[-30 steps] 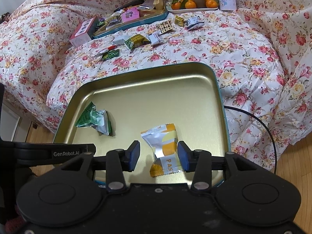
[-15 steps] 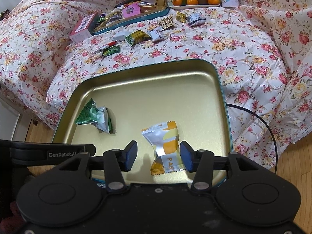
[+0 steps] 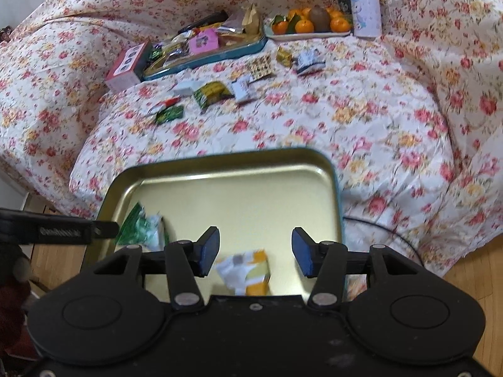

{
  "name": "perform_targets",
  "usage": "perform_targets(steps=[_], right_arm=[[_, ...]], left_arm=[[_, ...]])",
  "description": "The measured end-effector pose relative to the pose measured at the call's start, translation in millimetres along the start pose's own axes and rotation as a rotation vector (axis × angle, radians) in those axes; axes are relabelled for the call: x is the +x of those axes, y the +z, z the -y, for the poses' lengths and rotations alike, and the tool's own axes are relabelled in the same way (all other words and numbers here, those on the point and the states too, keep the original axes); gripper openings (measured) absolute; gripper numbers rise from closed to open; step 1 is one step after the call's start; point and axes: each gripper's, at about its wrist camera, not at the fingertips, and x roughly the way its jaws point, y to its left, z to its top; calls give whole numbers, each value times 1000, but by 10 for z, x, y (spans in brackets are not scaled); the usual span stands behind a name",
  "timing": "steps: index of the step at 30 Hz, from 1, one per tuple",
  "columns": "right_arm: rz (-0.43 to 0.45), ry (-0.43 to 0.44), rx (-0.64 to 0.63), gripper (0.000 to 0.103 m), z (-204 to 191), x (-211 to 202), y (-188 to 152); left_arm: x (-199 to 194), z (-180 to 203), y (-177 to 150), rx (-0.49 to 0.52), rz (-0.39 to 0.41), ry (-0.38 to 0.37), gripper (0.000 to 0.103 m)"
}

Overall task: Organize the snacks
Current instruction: 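Withdraw both open tools from the gold tray, then move left tool to the red wafer packet while right tool approaches white packet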

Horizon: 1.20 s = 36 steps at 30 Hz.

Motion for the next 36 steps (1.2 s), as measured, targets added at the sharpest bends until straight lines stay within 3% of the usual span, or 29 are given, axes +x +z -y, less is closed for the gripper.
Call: perform_targets(steps=[11,22,36], right_arm=[[29,-22,49,54,89,211,485],[3,-56,72,54,109,639,863],[-49,-87,96,54,146,1119,1180]], left_arm=[[151,-218,484,-33,47,42,62],[538,-351,899,-72,38,44,62],[868,-261,1393,-48,149,-25,62]])
